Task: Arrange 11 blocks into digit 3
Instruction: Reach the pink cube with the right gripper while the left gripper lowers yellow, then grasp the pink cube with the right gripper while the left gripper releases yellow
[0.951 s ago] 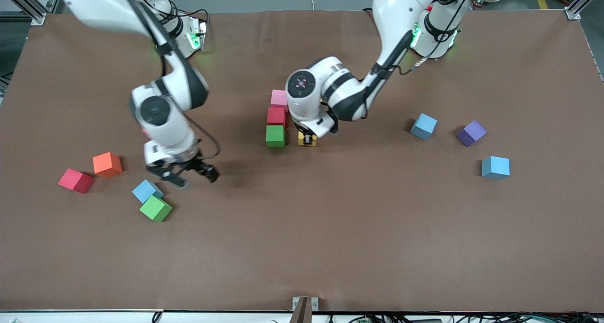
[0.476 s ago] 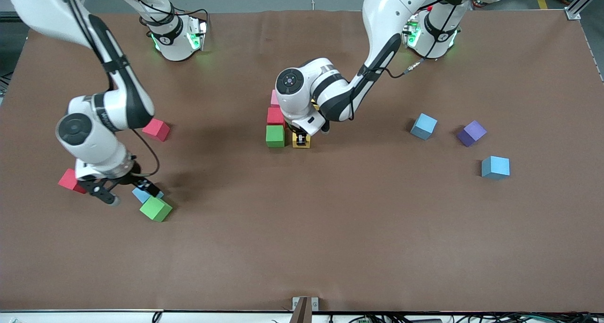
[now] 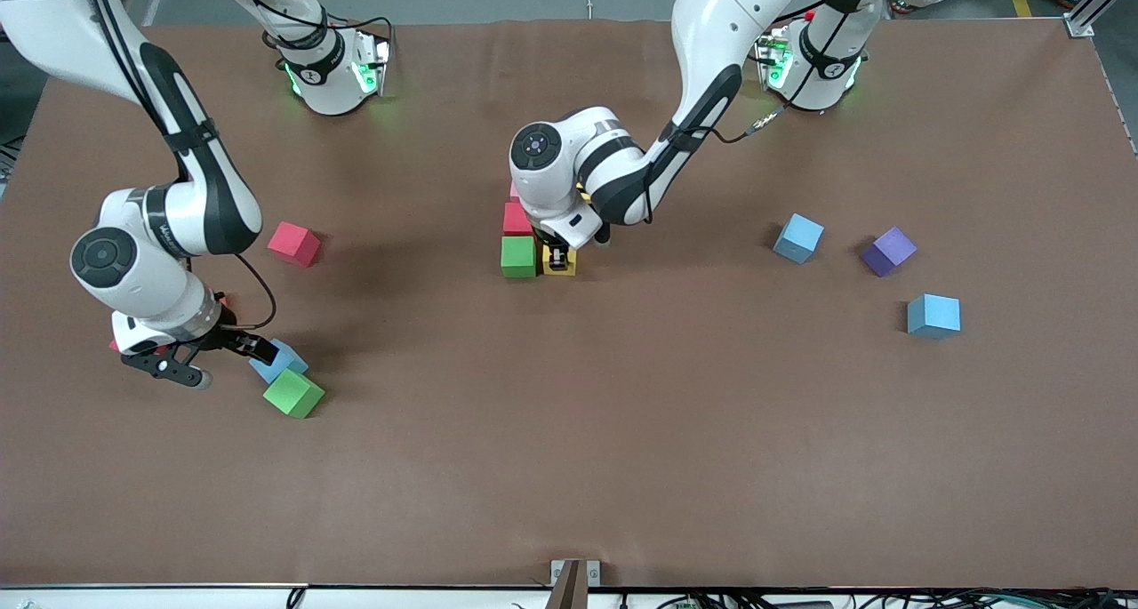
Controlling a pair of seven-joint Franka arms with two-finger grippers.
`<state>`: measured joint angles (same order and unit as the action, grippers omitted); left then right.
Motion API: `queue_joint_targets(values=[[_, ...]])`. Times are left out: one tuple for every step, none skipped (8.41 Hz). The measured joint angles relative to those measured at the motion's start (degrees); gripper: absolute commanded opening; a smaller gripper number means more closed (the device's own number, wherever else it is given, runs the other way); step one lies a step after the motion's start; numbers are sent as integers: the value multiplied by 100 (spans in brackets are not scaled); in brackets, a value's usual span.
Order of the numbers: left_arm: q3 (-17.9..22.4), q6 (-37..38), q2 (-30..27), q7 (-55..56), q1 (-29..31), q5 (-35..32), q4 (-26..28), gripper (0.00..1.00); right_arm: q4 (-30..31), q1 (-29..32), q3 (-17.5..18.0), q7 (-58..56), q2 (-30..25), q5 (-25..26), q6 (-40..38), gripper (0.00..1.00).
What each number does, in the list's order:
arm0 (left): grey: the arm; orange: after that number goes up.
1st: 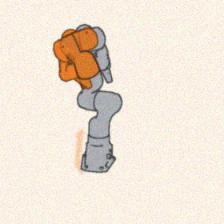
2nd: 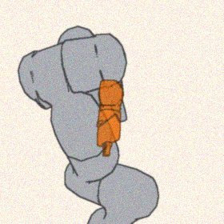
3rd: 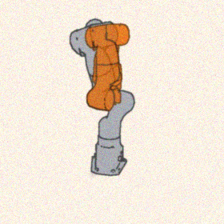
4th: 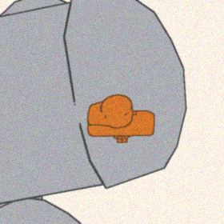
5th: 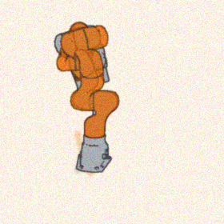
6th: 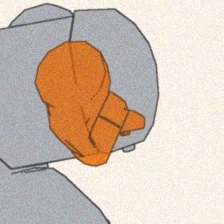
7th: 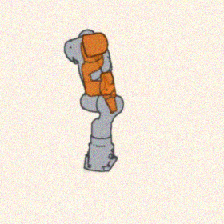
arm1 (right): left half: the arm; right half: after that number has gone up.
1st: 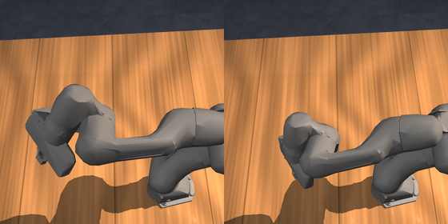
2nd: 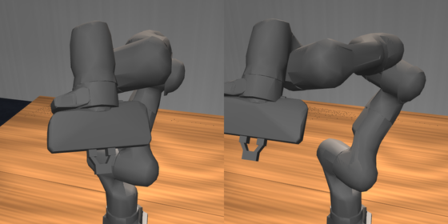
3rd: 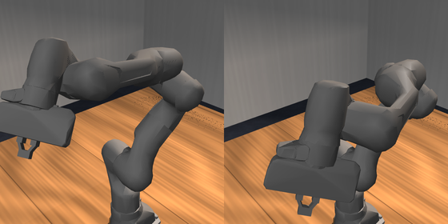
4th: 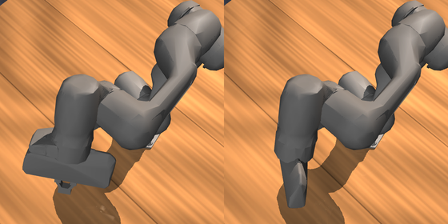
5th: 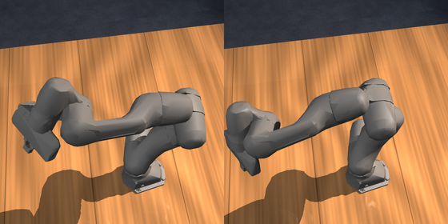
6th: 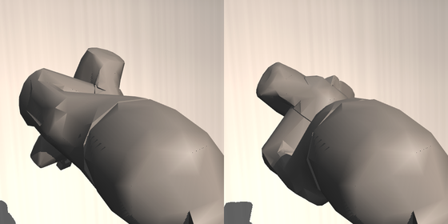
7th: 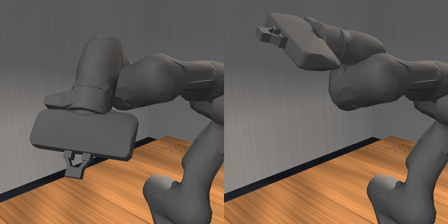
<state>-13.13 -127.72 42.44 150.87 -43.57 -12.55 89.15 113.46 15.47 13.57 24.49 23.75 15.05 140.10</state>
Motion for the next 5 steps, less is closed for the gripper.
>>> queue_joint_targets(values=[[0,-39,30,0,-3,-1,-49,27,18,45,0,-136,29,0,-30,100],[0,-44,82,0,-9,-1,-125,27,107,46,11,-163,28,0,-72,100],[1,-44,120,0,-23,-5,-187,27,337,46,27,-169,-54,1,-71,100],[29,-42,132,2,-40,-6,-210,27,721,46,36,-169,-311,2,-65,100],[77,-42,132,2,-64,-6,-223,27,1153,45,41,-169,-692,2,-69,100]])
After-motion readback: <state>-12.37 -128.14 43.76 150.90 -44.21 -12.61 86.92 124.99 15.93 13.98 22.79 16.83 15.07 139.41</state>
